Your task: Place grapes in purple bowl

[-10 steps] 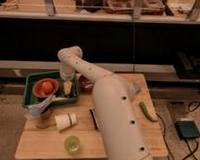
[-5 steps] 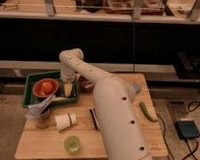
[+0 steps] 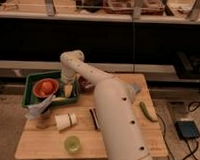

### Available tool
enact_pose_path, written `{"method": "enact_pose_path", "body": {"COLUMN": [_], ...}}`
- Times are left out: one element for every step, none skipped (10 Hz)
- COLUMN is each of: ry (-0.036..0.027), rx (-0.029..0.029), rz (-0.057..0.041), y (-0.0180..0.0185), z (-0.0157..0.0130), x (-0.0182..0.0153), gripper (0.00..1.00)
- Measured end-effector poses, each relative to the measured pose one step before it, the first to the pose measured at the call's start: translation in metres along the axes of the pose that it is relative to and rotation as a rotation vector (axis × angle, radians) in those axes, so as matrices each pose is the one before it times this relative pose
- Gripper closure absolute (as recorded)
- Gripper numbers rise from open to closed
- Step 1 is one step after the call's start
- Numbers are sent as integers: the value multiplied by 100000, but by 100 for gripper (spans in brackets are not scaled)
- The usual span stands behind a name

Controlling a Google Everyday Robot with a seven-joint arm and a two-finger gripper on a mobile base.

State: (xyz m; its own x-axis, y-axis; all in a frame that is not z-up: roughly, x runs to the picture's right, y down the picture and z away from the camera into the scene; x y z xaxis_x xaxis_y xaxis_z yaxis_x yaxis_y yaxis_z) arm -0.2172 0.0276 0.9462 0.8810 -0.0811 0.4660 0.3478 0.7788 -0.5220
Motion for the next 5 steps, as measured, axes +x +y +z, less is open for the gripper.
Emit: {"method": "enact_pose_path", "body": {"ry": [-47,-104,49,-1035,-1608], "rx": [-37,137,238,734,1211], "rz": [45,165,229,333,-413], "y": [-12,-13,3,-7,-64], "z": [139,20,-40,-242,-675], "x": [-22,80,151,-15,11], "gripper": [52,62,70,82,92]}}
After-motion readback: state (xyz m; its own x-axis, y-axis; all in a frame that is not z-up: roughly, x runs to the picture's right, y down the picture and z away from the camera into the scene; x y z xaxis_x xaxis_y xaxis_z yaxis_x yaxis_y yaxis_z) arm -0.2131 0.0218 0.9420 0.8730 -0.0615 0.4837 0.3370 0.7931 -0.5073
